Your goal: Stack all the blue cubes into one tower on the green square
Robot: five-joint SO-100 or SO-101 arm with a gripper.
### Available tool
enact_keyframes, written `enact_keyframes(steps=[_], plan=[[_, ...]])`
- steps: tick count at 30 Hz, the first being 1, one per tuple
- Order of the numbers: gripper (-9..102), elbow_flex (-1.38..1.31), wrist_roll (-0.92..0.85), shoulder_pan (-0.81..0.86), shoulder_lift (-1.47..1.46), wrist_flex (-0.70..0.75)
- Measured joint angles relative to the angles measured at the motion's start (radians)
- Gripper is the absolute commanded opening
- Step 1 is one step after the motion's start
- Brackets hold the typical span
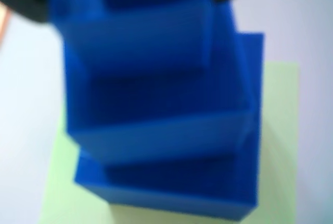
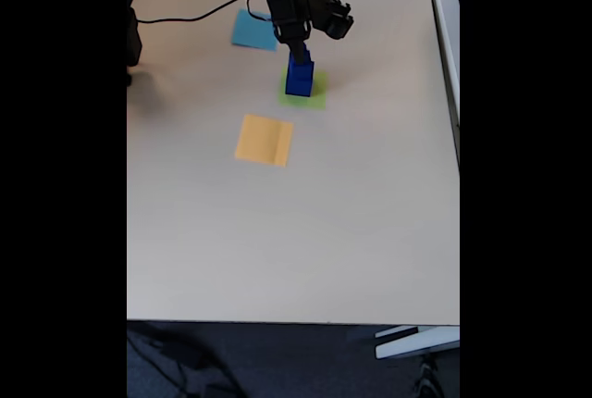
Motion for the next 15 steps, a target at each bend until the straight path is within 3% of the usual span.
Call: enact_keyframes(steps=[15], plan=[[13,-0.017,0.000,0.000,-0.005,0.015]])
